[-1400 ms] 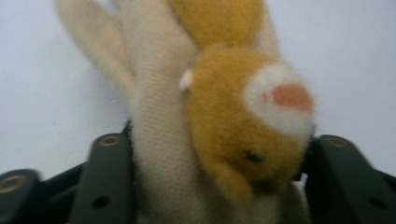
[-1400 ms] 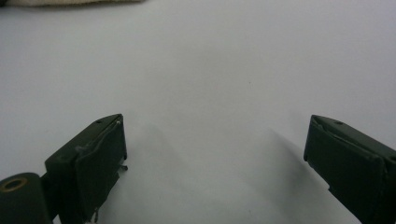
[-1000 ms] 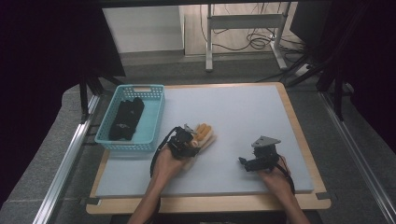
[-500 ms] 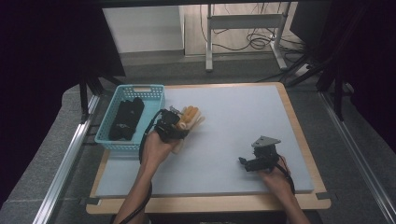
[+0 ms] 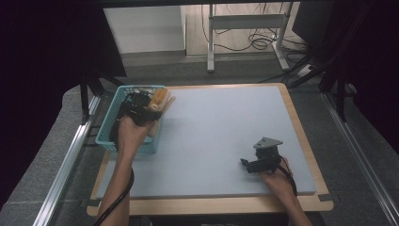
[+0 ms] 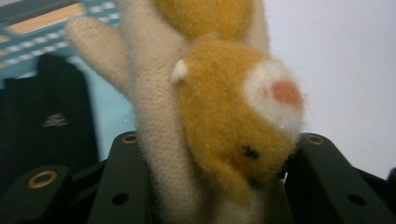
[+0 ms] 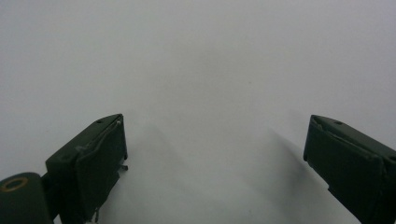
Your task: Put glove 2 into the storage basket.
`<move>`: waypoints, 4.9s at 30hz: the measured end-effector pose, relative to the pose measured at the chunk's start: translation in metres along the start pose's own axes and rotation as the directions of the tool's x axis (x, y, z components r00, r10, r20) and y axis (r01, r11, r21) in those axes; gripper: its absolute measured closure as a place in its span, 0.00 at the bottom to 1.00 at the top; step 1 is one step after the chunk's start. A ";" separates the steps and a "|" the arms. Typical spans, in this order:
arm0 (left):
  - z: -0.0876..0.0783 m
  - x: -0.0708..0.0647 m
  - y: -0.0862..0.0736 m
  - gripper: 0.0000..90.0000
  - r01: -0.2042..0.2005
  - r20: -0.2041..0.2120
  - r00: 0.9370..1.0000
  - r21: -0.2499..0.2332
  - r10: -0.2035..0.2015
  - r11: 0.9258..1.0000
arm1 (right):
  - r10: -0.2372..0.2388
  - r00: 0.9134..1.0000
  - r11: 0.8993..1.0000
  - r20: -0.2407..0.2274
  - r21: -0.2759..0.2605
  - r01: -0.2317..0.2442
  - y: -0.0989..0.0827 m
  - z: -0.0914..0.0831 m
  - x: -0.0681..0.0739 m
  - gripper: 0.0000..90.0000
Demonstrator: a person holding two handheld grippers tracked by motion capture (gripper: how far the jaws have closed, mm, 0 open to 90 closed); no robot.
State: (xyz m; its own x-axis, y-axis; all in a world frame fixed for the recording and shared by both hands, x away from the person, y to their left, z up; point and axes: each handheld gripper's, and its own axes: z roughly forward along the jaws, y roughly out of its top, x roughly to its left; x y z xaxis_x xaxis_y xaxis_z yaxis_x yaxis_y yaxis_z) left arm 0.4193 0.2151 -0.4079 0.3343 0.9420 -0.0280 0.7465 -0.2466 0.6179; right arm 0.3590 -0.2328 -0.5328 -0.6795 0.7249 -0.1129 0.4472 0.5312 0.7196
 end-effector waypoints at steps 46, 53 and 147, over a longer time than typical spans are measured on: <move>0.114 0.054 -0.006 0.57 0.129 0.002 0.991 0.232 -0.133 0.964 | 0.005 1.000 1.000 -0.004 -0.001 -0.005 0.000 0.000 0.000 0.06; 0.118 0.062 -0.009 0.38 0.166 0.054 0.981 0.242 -0.184 0.956 | 0.006 1.000 1.000 -0.004 -0.001 -0.006 0.000 0.000 0.000 0.06; 0.021 0.060 -0.037 0.03 0.041 0.036 0.999 -0.095 -0.038 0.995 | 0.010 1.000 1.000 -0.010 0.003 -0.010 0.000 0.000 -0.001 0.06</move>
State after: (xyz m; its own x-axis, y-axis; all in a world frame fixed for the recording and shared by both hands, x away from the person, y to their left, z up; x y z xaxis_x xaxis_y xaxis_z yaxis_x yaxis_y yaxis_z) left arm 0.4235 0.2762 -0.4490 0.3266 0.9418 -0.0794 0.7012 -0.1851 0.6885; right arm 0.3600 -0.2334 -0.5329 -0.6806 0.7259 -0.0992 0.4555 0.5253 0.7187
